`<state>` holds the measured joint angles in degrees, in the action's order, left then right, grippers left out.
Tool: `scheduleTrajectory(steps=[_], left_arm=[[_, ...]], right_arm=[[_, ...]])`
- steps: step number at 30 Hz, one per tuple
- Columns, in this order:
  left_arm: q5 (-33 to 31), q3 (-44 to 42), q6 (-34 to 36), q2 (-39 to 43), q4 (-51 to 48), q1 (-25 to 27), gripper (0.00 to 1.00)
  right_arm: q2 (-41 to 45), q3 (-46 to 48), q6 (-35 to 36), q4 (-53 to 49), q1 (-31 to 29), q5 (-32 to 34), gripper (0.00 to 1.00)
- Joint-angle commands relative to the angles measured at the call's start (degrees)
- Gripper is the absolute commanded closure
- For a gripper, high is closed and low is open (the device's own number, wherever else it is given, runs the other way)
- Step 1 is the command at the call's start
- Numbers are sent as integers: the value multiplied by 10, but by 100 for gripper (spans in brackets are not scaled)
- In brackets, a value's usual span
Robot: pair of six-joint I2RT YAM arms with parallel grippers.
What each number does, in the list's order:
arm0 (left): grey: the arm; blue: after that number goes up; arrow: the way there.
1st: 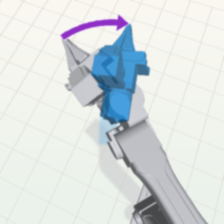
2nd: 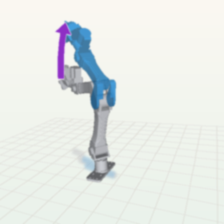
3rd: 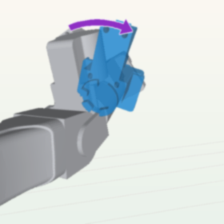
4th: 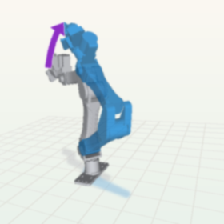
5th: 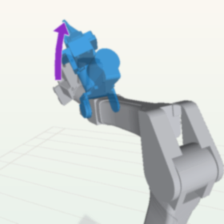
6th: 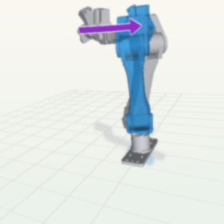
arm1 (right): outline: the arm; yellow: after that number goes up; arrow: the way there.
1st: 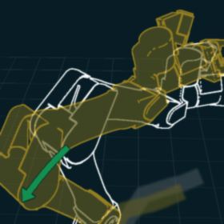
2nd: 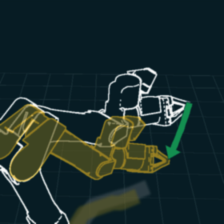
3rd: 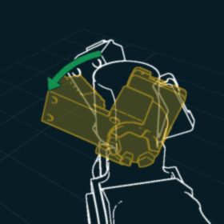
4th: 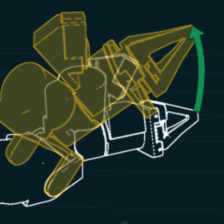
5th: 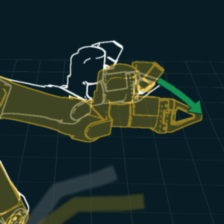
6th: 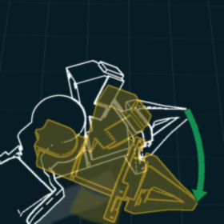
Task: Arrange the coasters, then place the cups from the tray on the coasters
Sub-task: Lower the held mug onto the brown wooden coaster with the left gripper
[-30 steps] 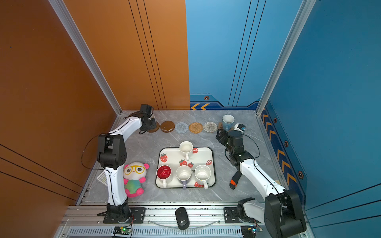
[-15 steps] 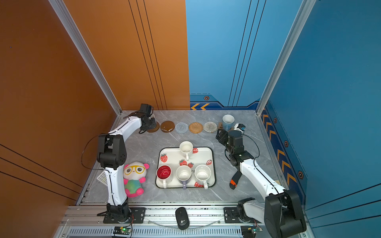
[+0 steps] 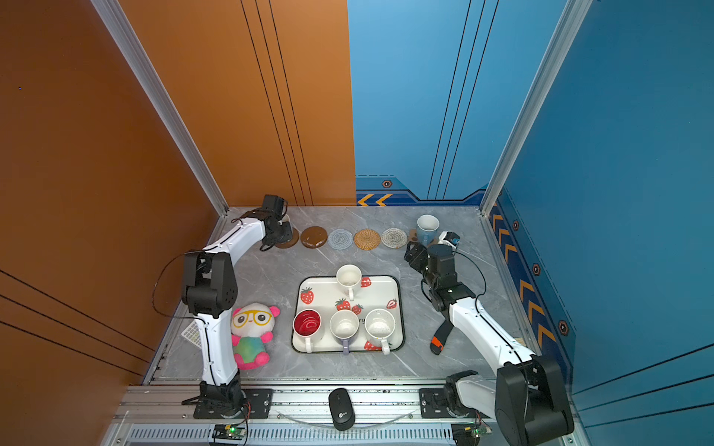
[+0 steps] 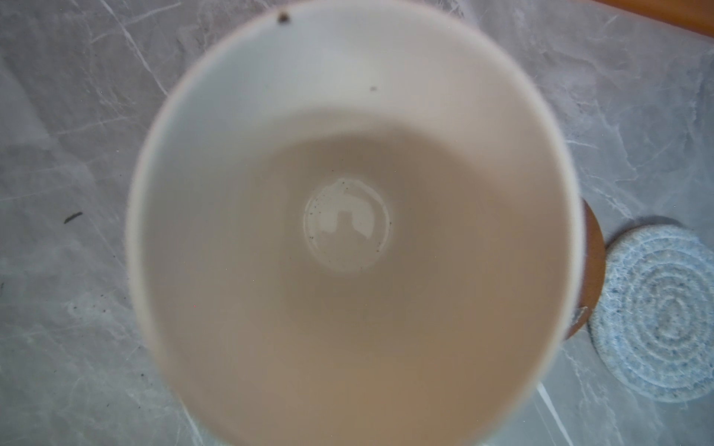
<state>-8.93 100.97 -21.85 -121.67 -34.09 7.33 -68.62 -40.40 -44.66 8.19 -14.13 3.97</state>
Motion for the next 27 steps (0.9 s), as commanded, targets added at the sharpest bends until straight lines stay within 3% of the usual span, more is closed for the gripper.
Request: scheduleTrajectory(steps=[1, 15, 27], left_arm=[[-18, 26, 10, -1, 14, 0, 100], [-21, 29, 15, -9, 8, 0, 100], [-24, 35, 19, -17, -3, 2, 90]], right_arm=[[-6, -7, -4, 5, 4, -11, 17], [-6, -7, -4, 4, 4, -11, 17], [-9, -9, -4, 4, 5, -12, 17]])
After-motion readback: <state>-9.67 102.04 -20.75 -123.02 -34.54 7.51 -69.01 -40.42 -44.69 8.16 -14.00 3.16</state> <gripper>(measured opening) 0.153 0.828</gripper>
